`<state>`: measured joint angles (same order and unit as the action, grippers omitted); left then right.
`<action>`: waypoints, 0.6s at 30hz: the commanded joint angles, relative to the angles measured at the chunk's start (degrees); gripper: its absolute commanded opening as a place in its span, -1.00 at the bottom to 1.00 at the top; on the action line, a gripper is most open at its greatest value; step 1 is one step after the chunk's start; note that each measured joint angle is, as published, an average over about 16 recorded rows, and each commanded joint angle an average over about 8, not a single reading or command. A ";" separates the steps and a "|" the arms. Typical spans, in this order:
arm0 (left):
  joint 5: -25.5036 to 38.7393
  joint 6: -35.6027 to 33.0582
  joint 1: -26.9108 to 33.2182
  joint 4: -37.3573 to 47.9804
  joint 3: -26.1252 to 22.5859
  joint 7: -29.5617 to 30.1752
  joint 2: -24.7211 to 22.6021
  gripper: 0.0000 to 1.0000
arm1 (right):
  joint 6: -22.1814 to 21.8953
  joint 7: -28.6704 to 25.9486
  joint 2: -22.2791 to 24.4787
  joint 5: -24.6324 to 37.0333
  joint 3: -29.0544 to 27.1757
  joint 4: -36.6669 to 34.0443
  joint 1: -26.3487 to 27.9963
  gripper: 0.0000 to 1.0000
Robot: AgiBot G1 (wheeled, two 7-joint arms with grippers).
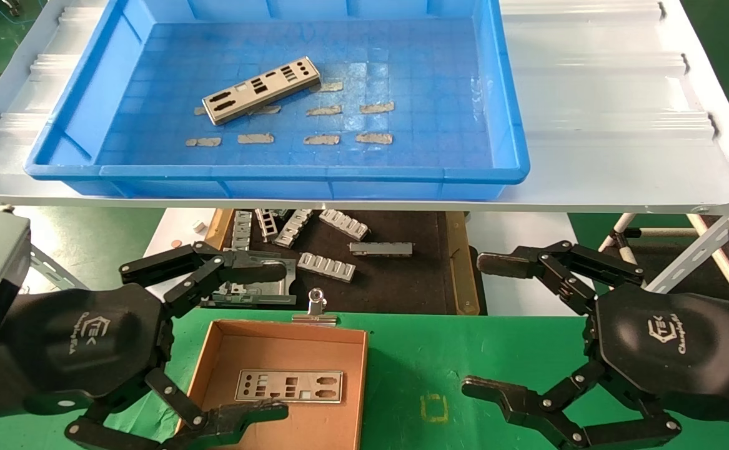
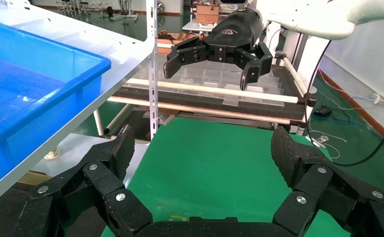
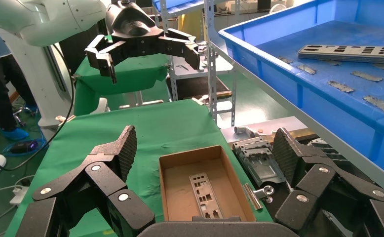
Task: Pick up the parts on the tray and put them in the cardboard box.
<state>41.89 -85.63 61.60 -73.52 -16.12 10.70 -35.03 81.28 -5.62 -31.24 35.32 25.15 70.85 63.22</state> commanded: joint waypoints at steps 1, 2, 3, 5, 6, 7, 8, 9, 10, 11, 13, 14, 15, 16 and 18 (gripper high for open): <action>0.00 0.00 0.00 0.00 0.00 0.00 0.00 1.00 | 0.00 0.00 0.00 0.00 0.00 0.00 0.00 1.00; 0.00 0.00 0.00 0.00 0.00 0.00 0.00 1.00 | 0.00 0.00 0.00 0.00 0.00 0.00 0.00 1.00; 0.00 0.00 0.00 0.00 0.00 0.00 0.00 1.00 | 0.00 0.00 0.00 0.00 0.00 0.00 0.00 1.00; 0.00 0.00 0.00 0.00 0.00 0.00 0.00 1.00 | 0.00 0.00 0.00 0.00 0.00 0.00 0.00 1.00; 0.00 0.00 0.00 0.00 0.00 0.00 0.00 1.00 | 0.00 0.00 0.00 0.00 0.00 0.00 0.00 1.00; 0.00 0.00 0.00 0.00 0.00 0.00 0.00 1.00 | 0.00 0.00 0.00 0.00 0.00 0.00 0.00 1.00; 0.00 0.00 0.00 0.00 0.00 0.00 0.00 1.00 | 0.00 0.00 0.00 0.00 0.00 0.00 0.00 1.00; 0.00 0.00 0.00 0.00 0.00 0.00 0.00 1.00 | 0.00 0.00 0.00 0.00 0.00 0.00 0.00 1.00; 0.00 0.00 0.00 0.00 0.00 0.00 0.00 1.00 | 0.00 0.00 0.00 0.00 0.00 0.00 0.00 1.00; 0.00 0.00 0.00 0.00 0.00 0.00 0.00 1.00 | 0.00 0.00 0.00 0.00 0.00 0.00 0.00 1.00; 0.00 0.00 0.00 0.00 0.00 0.00 0.00 1.00 | 0.00 0.00 0.00 0.00 0.00 0.00 0.00 0.82; 0.00 0.00 0.00 0.00 0.00 0.00 0.00 1.00 | 0.00 0.00 0.00 0.00 0.00 0.00 0.00 0.65; 0.00 -0.01 0.00 -0.01 0.01 0.01 0.00 1.00 | 0.00 0.00 0.00 0.00 0.00 0.00 0.00 0.40; 0.00 -0.01 0.00 -0.01 0.01 0.01 0.00 1.00 | 0.00 0.00 0.00 0.00 0.00 0.00 0.00 0.15; 0.00 0.02 0.00 0.01 0.02 0.00 0.00 1.00 | 0.00 0.00 0.00 0.00 0.00 0.00 0.00 -0.35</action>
<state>41.99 -85.18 61.77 -73.31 -16.02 10.68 -35.12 81.28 -5.62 -31.24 35.32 25.15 70.85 63.22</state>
